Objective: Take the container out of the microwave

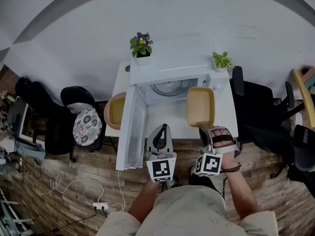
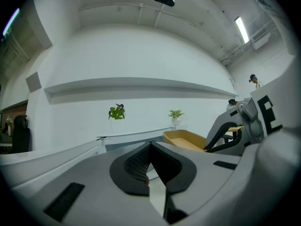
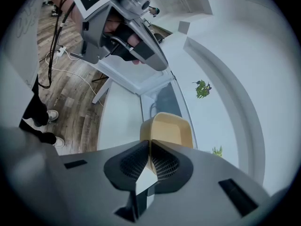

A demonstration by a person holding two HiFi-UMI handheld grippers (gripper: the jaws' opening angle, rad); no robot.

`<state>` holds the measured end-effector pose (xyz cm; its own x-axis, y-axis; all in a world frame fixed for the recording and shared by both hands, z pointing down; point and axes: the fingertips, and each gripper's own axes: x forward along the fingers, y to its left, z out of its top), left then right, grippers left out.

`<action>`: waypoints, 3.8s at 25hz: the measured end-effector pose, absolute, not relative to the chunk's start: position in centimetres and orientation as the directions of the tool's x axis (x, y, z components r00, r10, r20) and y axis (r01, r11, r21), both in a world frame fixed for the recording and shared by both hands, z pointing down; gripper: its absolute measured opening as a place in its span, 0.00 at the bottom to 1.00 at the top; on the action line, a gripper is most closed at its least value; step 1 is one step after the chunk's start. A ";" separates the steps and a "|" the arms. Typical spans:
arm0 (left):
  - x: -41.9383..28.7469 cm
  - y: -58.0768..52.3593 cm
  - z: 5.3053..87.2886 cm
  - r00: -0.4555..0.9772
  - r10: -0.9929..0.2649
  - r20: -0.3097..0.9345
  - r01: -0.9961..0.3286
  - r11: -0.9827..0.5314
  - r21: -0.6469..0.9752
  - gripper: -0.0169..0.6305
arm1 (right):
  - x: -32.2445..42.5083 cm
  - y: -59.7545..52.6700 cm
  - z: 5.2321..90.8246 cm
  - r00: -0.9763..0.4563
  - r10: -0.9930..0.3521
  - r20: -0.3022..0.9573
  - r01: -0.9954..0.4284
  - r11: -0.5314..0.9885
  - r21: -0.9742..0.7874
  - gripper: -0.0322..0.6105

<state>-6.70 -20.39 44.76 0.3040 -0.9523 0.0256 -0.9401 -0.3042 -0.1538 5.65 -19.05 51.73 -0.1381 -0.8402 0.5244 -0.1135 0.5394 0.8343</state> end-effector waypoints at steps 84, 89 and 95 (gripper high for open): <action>-6.4 -21.0 43.8 0.297 -0.955 0.019 -0.940 -0.296 -0.169 0.04 | 3.8 -20.8 49.6 -0.202 -0.831 0.519 -0.036 0.536 0.844 0.10; -6.3 -21.0 43.6 0.303 -0.953 0.001 -0.938 -0.299 -0.178 0.04 | 3.8 -20.7 49.7 -0.200 -0.828 0.524 -0.035 0.541 0.840 0.10; -6.5 -21.1 43.6 0.302 -0.953 0.008 -0.938 -0.299 -0.175 0.04 | 3.7 -20.8 49.7 -0.200 -0.825 0.529 -0.026 0.544 0.839 0.10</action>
